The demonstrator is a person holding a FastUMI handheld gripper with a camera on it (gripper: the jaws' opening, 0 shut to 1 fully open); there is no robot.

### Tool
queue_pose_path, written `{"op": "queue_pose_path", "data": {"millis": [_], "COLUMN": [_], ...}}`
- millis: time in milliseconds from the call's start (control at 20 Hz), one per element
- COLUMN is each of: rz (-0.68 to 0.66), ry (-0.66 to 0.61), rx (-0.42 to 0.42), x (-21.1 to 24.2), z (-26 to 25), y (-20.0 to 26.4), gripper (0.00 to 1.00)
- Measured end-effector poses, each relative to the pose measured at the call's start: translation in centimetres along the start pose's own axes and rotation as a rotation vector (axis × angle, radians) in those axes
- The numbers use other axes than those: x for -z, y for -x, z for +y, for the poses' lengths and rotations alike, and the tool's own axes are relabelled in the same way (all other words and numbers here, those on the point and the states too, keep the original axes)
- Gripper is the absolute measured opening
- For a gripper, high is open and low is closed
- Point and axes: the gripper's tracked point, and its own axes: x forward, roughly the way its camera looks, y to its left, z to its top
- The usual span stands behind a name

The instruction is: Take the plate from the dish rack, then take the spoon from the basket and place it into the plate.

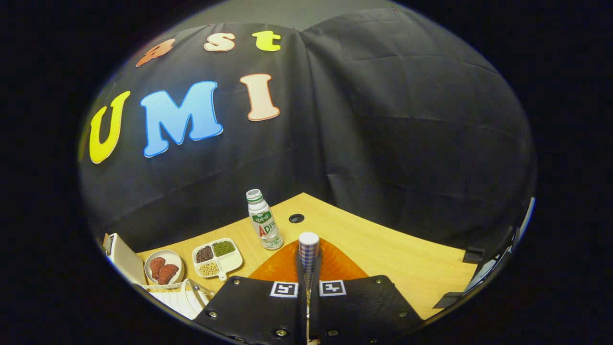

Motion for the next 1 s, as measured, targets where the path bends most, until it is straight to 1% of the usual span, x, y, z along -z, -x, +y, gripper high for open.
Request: {"op": "queue_pose_path", "data": {"millis": [200, 400, 700, 1000], "rz": [-0.055, -0.091, -0.091, -0.058], "ry": [0.073, 0.139, 0.253, 0.304], "rx": [-0.036, -0.122, -0.319, -0.478], "x": [-2.8, -3.2, 0.1, 5.9], "z": [1.3, 4.4, 11.2, 16.4], "y": [4.2, 9.9, 19.5, 27.3], "gripper": [0.02, 0.02, 0.02, 0.02]}}
